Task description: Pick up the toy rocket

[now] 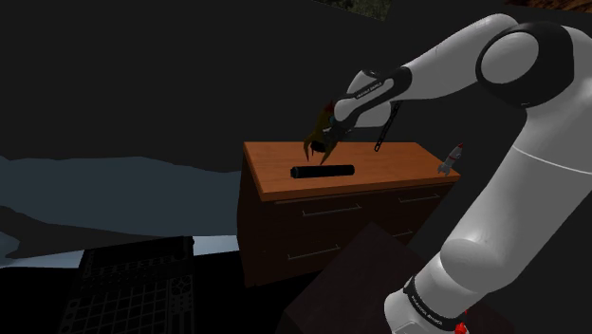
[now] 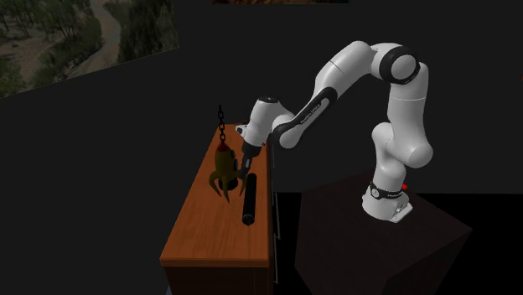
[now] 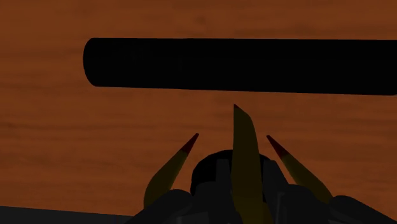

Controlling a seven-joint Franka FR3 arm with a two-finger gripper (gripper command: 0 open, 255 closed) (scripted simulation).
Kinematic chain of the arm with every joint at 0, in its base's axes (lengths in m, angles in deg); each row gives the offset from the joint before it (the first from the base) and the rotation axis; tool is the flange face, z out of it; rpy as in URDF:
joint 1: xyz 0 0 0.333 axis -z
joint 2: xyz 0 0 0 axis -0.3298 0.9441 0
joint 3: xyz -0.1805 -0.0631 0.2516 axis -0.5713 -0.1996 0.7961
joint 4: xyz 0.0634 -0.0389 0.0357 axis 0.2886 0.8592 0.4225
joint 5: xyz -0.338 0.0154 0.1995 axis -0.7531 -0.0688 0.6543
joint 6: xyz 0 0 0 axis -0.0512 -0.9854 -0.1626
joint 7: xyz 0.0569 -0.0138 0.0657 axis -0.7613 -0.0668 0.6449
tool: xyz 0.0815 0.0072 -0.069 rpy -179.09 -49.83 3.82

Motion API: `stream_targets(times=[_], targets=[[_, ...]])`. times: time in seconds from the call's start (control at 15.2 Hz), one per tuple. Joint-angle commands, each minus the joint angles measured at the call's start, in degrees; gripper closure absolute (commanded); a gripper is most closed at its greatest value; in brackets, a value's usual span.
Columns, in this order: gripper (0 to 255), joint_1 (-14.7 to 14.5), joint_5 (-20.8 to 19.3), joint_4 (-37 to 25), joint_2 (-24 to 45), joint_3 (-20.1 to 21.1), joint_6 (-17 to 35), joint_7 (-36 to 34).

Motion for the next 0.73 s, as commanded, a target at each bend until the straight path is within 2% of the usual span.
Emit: stream_targets(times=[0.0, 0.66], targets=[[255, -0.08, -0.36, -0.36, -1.25, -0.12, -1.48, -0.18], [255, -0.31, -1.58, -2.84, -5.64, -0.30, -8.27, -0.84]])
